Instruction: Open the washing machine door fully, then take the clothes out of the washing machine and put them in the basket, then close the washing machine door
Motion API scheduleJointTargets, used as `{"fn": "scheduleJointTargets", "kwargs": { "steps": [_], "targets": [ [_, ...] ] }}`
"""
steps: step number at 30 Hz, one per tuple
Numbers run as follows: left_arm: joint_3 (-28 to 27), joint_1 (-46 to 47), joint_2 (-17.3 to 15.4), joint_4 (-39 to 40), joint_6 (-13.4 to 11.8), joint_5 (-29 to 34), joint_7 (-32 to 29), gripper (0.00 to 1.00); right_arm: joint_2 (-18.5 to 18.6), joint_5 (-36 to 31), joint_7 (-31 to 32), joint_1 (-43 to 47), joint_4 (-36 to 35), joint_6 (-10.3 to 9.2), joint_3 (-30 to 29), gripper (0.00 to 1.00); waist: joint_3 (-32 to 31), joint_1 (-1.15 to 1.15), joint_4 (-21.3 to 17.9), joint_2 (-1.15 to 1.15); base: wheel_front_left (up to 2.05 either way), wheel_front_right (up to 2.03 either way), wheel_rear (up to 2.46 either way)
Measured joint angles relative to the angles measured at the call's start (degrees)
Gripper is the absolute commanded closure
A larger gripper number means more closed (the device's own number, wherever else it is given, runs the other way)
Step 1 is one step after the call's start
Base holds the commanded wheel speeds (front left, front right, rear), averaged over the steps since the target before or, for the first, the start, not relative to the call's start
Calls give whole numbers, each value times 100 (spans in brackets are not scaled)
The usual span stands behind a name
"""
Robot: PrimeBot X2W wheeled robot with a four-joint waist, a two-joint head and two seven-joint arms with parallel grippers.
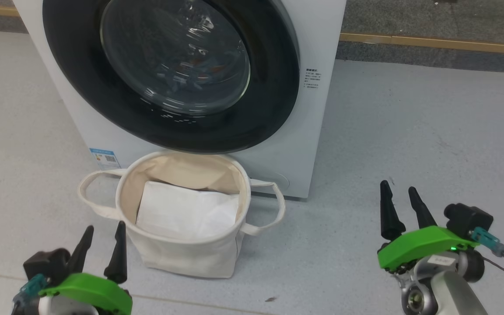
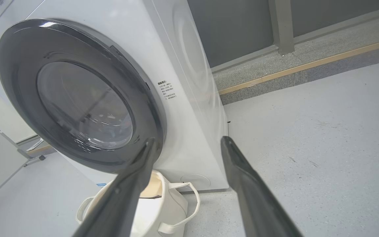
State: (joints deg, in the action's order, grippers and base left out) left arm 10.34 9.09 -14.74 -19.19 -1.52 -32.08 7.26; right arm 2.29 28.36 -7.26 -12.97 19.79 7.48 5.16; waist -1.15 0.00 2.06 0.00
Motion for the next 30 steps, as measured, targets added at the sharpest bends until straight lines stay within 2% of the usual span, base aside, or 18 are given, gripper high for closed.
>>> {"fn": "scheduleJointTargets", "kwargs": {
  "steps": [13, 30],
  "targets": [
    [115, 285, -166, 0, -149, 714, 252, 0, 9, -954, -242, -142, -104, 0, 118, 0, 6, 0, 29, 0, 0, 0, 0],
    [46, 426, -233, 126, -22, 1380, 524, 0, 19, -1839, -528, -247, -153, 1, 220, 0, 14, 0, 20, 0, 0, 0, 0]
  ]
}}
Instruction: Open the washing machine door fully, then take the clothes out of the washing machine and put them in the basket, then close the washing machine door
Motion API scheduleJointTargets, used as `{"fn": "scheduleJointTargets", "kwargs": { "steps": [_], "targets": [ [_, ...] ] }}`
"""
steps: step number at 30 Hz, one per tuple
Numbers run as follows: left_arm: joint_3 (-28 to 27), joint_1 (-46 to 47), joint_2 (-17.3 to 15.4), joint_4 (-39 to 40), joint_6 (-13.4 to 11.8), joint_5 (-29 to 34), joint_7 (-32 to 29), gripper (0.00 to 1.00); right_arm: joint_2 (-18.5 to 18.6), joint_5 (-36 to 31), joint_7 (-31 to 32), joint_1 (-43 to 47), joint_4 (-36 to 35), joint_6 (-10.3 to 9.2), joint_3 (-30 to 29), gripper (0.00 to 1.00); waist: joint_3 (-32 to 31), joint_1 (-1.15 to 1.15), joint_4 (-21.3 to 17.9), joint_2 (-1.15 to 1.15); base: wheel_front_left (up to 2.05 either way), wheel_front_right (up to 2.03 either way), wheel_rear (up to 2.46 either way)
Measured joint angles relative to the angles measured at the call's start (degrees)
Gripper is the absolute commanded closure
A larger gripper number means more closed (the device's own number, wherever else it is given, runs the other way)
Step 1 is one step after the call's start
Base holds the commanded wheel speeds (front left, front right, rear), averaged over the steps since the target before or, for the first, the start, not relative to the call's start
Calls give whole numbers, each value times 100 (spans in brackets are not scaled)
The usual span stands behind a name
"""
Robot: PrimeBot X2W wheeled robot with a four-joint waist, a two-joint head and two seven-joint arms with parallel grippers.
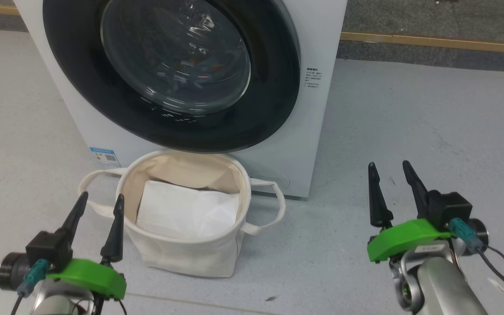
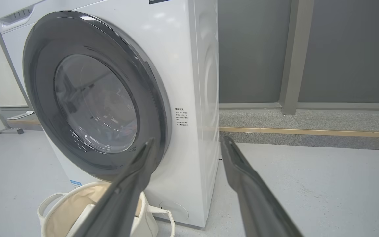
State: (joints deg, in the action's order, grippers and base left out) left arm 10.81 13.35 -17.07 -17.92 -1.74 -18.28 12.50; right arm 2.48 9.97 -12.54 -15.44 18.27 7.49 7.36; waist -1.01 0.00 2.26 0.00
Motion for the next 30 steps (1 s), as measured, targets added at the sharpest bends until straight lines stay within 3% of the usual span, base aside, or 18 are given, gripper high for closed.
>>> {"fn": "scheduleJointTargets", "kwargs": {
  "steps": [13, 20, 30],
  "targets": [
    [-93, 204, 21, -42, 334, 354, 178, 0, 11, -467, -177, -199, 83, 0, -40, 0, 19, 0, 29, 0, 0, 0, 0],
    [-260, 204, 189, -170, 577, -89, 180, 0, 11, -411, -176, -198, 153, 0, -41, 0, -20, 0, 39, 0, 0, 0, 0],
    [-264, 204, 189, -259, 634, -107, 180, 0, 12, -199, -177, -196, 100, 0, 36, 0, -38, 0, 37, 0, 0, 0, 0]
  ]
}}
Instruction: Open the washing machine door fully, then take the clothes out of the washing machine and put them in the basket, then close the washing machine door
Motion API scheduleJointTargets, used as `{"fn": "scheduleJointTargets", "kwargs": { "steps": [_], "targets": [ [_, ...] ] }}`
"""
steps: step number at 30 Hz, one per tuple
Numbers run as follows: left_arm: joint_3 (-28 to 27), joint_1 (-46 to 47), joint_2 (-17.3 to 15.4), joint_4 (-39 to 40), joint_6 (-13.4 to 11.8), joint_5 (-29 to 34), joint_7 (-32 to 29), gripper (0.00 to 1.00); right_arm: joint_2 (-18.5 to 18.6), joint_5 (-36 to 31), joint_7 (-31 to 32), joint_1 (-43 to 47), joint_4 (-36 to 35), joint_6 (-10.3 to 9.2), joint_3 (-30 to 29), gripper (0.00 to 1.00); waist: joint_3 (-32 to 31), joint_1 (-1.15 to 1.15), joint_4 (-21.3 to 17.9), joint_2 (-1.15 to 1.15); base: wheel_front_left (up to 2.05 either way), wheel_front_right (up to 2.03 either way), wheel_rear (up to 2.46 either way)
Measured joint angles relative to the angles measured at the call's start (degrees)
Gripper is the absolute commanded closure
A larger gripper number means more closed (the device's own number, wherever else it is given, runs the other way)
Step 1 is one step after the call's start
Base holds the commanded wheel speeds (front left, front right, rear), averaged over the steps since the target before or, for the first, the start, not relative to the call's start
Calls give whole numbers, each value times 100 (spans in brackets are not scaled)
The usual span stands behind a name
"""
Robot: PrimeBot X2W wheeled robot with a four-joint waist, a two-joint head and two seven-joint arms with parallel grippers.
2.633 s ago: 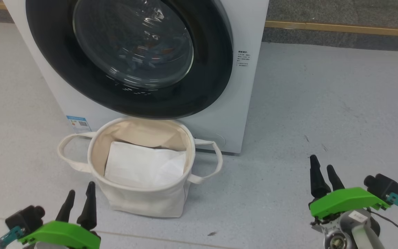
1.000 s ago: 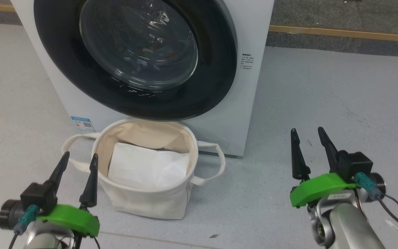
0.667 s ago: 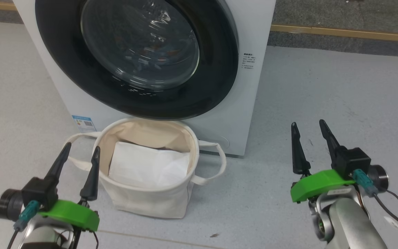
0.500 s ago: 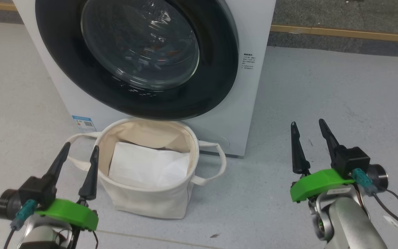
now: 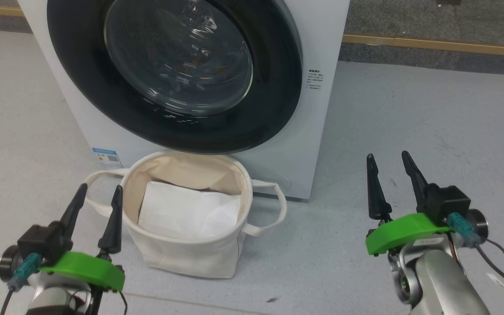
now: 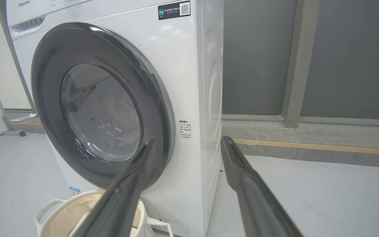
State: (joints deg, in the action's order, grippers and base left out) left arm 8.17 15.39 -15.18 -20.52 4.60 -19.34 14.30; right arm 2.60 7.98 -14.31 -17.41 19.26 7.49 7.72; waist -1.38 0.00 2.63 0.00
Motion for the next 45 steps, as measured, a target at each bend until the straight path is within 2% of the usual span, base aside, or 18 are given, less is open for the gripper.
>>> {"fn": "scheduleJointTargets", "kwargs": {
  "steps": [11, 12, 13, 14, 18, 21, 27, 31, 36, 39, 45],
  "targets": [
    [-37, -1, 18, 14, 27, 9, 0, 0, 1, 623, 0, -2, -40, 0, -60, 0, 45, 0, 18, 0, 0, 0, 0],
    [-47, -1, 24, 16, 35, 9, 0, 0, 1, 760, 0, -2, -36, 0, -75, 24, 54, 0, 16, 0, 0, 0, 0],
    [-57, -1, 27, 18, 47, 9, 0, 0, 1, 909, 0, -8, -32, 0, -88, 80, 65, 0, 12, 0, 0, 0, 0],
    [-63, -1, 33, 20, 47, 10, 0, 0, 1, 1036, 0, -24, -4, 0, -99, 100, 78, 0, 8, 0, 0, 0, 0],
    [-80, -1, 74, 65, 47, 54, 0, 0, 2, 1724, 0, -219, 244, 0, -102, 100, 155, 0, 4, 0, 0, 0, 0],
    [-111, 1, 133, 124, 46, 54, 0, 0, 113, 2685, 13, -483, 514, 0, 103, 100, 276, 0, 26, 0, 0, 0, 0],
    [-111, 180, 307, 142, 49, 53, 0, 0, 1032, 4695, 735, -1140, 431, 0, 559, 100, 624, 0, 145, 0, 0, 0, 0],
    [-149, 321, 357, 144, 54, 53, 0, 0, 1581, 5907, 1356, -1526, 235, -1, 526, 100, 921, 0, 239, 0, 0, 0, 0],
    [-183, 519, 511, 142, 130, 78, 0, 0, 2038, 7247, 2450, -2295, 348, -1, 333, 100, 1454, 0, 389, 0, 0, 0, 0],
    [-185, 678, 632, 141, 151, 153, 0, 0, 2165, 7660, 2919, -2770, 602, -1, 253, 100, 1690, 0, 496, 0, 0, 0, 0],
    [-194, 803, 804, -13, 205, 212, 0, 0, 2221, 8049, 3746, -3587, 1318, -1, 274, 100, 1992, 0, 763, 0, 0, 0, 0]
  ]
}}
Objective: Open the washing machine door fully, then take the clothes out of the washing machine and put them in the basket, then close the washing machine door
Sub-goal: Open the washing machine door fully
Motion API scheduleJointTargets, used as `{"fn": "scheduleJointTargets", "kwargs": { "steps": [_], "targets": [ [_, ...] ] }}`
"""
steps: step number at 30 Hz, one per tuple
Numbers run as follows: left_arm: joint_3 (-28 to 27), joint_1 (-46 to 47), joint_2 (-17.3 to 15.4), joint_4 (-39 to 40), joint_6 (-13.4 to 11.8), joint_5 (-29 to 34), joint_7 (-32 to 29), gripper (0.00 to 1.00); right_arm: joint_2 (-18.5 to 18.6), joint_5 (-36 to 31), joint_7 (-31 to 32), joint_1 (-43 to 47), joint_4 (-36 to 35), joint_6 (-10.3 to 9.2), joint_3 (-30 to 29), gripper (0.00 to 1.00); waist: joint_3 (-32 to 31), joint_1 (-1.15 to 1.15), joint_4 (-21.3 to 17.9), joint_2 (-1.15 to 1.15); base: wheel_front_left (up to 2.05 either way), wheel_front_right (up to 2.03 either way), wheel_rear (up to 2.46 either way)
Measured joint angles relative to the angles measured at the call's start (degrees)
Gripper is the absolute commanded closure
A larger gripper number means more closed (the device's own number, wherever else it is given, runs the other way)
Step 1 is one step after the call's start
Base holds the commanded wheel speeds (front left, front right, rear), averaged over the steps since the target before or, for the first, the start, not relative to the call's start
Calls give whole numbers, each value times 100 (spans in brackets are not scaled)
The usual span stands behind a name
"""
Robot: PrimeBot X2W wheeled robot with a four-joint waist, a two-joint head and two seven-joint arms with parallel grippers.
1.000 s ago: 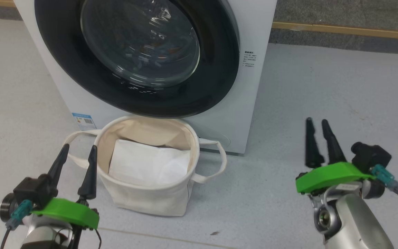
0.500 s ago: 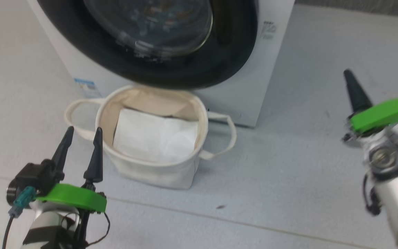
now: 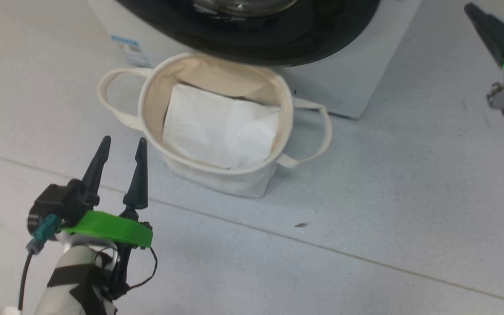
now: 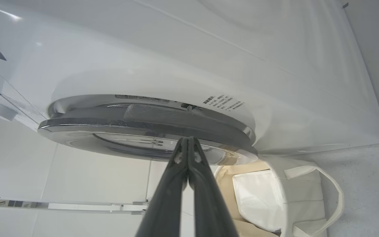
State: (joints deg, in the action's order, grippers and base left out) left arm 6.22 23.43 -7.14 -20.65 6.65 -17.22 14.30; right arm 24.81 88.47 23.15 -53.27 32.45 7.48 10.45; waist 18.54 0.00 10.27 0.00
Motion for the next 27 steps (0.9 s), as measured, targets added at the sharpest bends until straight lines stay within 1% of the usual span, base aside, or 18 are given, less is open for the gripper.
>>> {"fn": "scheduleJointTargets", "kwargs": {
  "steps": [6, 12, 18, 24, 27],
  "targets": [
    [62, 75, 186, -103, 45, 51, 0, 0, -1, 296, 511, -838, 699, 0, -3, 100, 169, 0, 270, 0, 0, 0, 0],
    [155, 135, 281, -180, 51, 92, 0, 0, 0, 280, 558, -1398, 1193, 0, -2, 100, 281, 0, 492, 0, 0, 0, 0],
    [227, 135, 347, -174, 51, 90, 0, 0, -4, 234, 552, -1686, 1410, 0, 5, 100, 400, 0, 598, 0, 0, 0, 0],
    [255, 198, 389, -132, 51, 66, 0, 0, -4, 94, 549, -2111, 1611, 0, 67, 100, 677, 0, 686, 0, 0, 0, 0],
    [282, 319, 424, -101, 51, 43, 0, 0, -52, 42, 552, -2165, 1622, 0, 154, 100, 785, 0, 742, 0, 0, 0, 0]
  ]
}}
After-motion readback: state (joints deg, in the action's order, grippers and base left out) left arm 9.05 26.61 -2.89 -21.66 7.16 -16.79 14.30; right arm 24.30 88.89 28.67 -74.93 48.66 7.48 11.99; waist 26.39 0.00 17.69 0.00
